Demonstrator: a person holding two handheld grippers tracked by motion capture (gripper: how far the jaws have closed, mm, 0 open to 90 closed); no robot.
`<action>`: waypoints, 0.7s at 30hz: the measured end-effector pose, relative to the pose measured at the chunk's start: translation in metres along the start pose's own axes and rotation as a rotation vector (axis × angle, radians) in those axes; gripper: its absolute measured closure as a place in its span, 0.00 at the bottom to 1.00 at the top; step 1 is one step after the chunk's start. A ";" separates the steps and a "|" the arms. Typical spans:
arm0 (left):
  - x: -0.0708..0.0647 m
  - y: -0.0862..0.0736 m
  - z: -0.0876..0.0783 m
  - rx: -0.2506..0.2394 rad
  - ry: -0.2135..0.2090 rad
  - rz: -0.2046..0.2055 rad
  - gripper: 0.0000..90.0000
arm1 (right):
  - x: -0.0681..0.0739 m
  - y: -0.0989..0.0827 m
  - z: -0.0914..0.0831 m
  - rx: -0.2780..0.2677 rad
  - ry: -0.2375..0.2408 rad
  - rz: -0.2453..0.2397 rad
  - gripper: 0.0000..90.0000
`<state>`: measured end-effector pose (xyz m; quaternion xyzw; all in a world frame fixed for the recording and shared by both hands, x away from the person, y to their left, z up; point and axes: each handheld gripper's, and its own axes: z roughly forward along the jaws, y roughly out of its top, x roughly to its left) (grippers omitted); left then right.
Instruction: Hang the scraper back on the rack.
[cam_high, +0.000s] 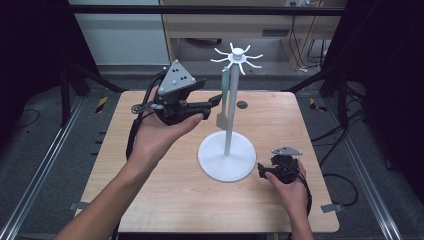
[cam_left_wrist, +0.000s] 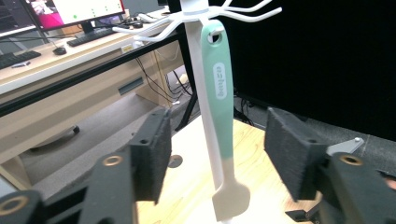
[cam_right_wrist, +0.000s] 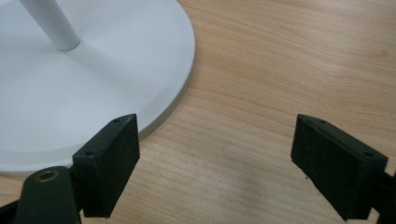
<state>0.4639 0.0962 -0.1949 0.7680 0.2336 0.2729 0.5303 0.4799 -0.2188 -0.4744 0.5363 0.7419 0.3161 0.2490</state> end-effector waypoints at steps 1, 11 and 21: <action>0.000 -0.001 -0.001 0.000 -0.003 -0.001 0.40 | 0.000 0.000 0.000 0.000 -0.001 -0.003 0.17; -0.001 -0.015 -0.003 0.003 -0.024 -0.012 0.21 | 0.000 0.000 0.000 0.001 -0.002 -0.006 0.17; -0.002 -0.035 -0.005 0.033 -0.014 0.002 0.11 | 0.000 0.000 0.000 -0.002 -0.004 -0.002 0.17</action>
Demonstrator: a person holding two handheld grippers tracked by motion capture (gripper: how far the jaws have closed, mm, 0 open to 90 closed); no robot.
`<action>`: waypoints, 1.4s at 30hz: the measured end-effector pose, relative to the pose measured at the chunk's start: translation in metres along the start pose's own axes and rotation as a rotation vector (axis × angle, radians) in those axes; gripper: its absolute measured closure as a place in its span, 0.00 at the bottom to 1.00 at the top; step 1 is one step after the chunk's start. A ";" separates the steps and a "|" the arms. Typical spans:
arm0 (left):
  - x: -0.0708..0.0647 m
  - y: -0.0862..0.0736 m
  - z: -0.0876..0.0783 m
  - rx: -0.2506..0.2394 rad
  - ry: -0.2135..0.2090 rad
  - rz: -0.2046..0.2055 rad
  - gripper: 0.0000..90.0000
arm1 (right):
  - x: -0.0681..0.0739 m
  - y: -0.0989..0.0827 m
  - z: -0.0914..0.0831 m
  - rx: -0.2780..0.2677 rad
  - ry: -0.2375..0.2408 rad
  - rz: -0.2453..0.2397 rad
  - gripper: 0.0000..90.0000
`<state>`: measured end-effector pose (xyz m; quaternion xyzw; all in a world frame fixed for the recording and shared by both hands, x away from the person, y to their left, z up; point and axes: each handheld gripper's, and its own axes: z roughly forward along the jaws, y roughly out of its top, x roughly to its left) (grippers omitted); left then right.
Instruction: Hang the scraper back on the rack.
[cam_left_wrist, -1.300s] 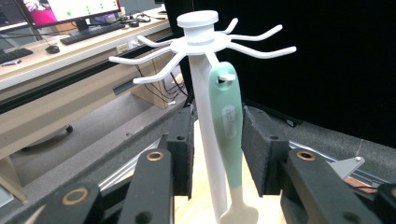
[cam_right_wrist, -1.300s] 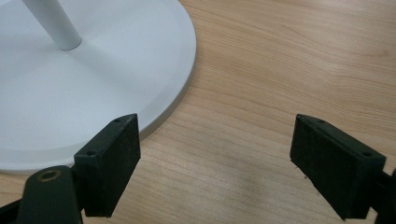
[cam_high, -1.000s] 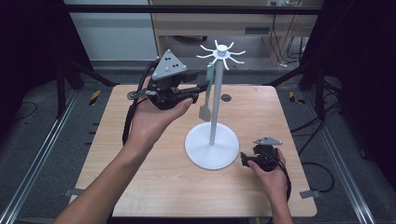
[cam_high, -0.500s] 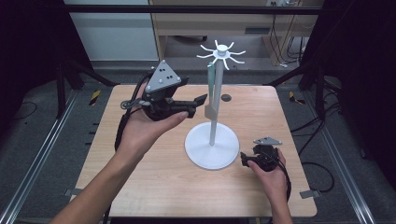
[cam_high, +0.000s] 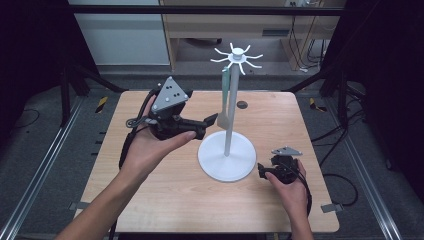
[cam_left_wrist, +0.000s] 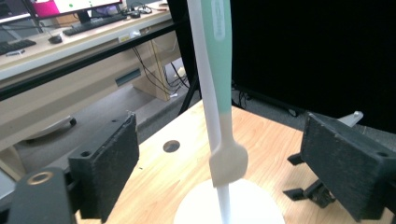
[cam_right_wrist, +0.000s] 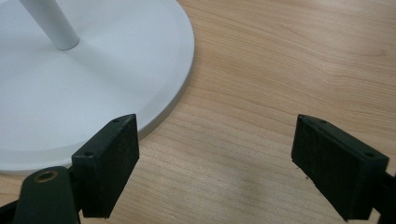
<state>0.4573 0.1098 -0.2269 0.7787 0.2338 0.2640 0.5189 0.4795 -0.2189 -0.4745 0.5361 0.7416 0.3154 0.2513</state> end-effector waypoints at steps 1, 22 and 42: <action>-0.001 -0.002 0.000 0.005 -0.001 0.008 0.11 | 0.000 0.000 0.000 0.001 -0.001 -0.003 0.17; 0.001 -0.049 -0.005 0.024 -0.017 -0.013 0.08 | 0.000 -0.001 0.001 0.007 -0.006 -0.008 0.16; 0.017 -0.091 -0.017 0.036 0.009 -0.041 0.07 | 0.000 -0.001 0.001 0.017 -0.008 -0.010 0.15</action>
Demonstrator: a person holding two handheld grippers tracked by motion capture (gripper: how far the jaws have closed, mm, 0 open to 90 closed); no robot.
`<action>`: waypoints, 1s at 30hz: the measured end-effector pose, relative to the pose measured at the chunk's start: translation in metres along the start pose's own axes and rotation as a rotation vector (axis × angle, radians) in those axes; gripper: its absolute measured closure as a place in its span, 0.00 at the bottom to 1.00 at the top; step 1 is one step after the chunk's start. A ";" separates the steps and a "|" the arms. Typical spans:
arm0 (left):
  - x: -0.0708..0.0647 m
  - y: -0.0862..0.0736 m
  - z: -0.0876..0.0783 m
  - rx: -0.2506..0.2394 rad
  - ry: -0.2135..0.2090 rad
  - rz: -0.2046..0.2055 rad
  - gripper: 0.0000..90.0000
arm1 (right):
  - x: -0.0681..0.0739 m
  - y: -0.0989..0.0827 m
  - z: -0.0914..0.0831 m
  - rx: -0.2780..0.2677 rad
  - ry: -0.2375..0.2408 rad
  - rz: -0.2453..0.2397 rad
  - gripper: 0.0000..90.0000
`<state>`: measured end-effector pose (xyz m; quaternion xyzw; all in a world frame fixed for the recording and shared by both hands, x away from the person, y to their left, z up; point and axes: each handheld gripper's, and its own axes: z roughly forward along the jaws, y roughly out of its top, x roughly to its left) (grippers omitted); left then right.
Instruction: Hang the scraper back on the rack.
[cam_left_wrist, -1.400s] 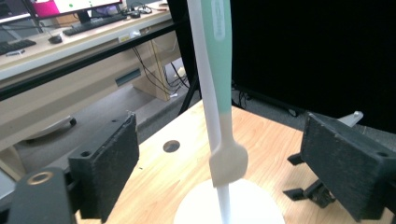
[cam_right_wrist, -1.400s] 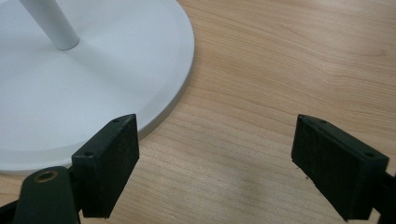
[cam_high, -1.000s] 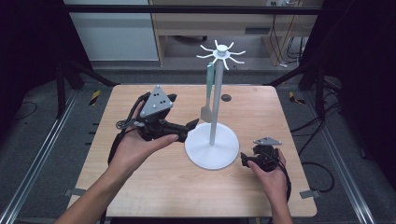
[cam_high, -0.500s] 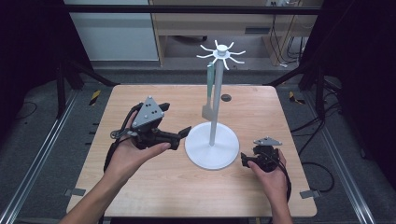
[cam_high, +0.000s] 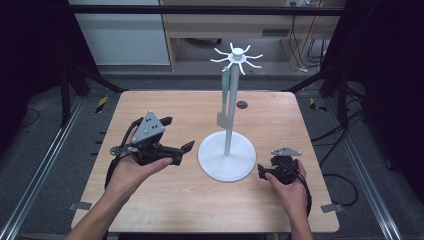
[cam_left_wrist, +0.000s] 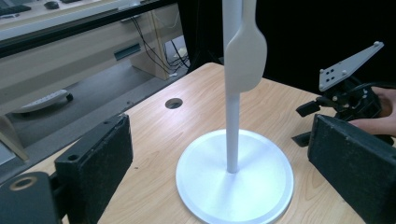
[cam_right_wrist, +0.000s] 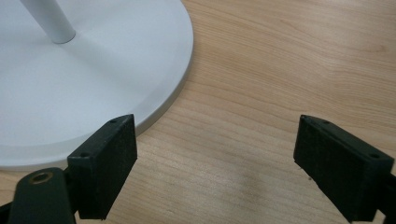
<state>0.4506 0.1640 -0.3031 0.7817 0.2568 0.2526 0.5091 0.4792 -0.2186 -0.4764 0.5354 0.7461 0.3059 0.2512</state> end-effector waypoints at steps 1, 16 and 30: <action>0.001 -0.002 0.000 0.003 0.003 0.006 0.07 | 0.000 0.000 0.000 0.000 0.000 0.000 0.15; 0.012 -0.064 0.003 0.060 0.039 -0.015 0.05 | 0.001 0.000 0.000 0.001 -0.010 0.005 0.12; 0.033 -0.144 0.005 0.178 0.099 -0.072 0.06 | 0.001 -0.002 0.000 0.008 -0.017 0.003 0.12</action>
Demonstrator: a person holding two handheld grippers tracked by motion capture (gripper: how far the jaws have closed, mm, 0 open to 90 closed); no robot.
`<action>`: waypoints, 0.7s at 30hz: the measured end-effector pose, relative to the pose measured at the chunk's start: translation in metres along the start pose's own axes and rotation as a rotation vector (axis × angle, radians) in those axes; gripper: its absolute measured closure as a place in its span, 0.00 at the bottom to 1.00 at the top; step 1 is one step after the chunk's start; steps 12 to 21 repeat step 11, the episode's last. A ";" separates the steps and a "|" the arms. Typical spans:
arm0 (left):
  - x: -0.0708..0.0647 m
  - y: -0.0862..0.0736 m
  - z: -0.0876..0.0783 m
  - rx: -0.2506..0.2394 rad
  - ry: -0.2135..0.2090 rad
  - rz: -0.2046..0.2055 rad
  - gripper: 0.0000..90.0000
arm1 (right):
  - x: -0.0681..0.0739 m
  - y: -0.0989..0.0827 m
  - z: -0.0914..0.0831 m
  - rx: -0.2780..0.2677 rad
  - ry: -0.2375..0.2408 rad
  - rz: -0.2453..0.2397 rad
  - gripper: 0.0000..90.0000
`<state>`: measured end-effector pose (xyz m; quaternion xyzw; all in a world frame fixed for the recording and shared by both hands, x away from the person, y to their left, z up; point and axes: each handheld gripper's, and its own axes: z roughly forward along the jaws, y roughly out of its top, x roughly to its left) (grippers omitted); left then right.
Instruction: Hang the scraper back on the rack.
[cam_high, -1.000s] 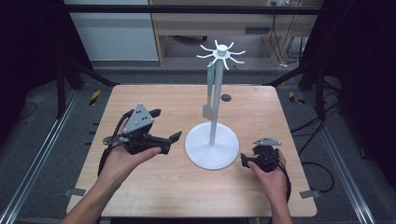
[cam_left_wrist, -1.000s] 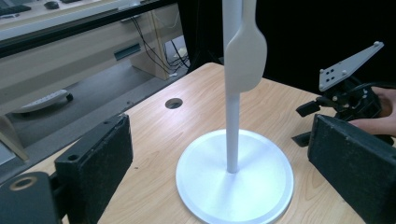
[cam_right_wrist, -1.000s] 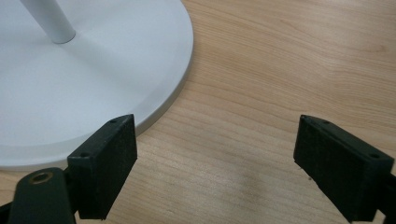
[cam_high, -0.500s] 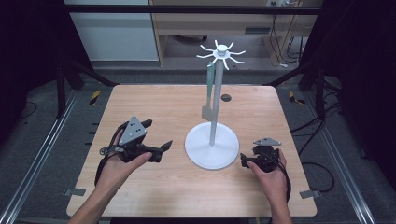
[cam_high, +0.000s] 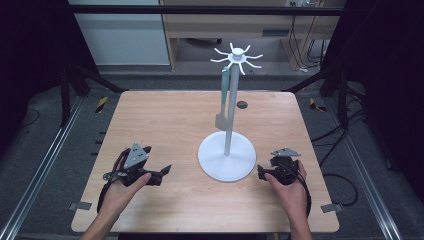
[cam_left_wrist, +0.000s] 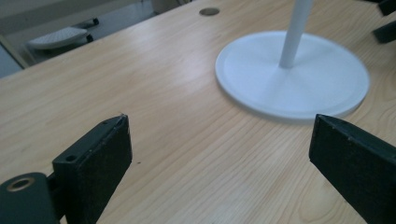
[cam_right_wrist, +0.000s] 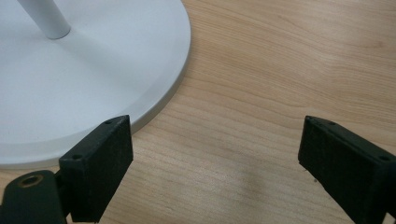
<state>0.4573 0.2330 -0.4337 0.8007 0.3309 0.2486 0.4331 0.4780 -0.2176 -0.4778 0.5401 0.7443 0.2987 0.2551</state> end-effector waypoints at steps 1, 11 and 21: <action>0.002 -0.005 0.001 0.008 0.005 -0.010 0.06 | 0.000 0.000 0.000 0.001 -0.001 0.000 0.12; 0.022 -0.046 0.007 0.153 0.085 -0.024 0.07 | 0.001 0.000 0.000 0.005 0.002 -0.008 0.12; 0.022 -0.046 0.007 0.153 0.085 -0.024 0.07 | 0.001 0.000 0.000 0.005 0.002 -0.008 0.12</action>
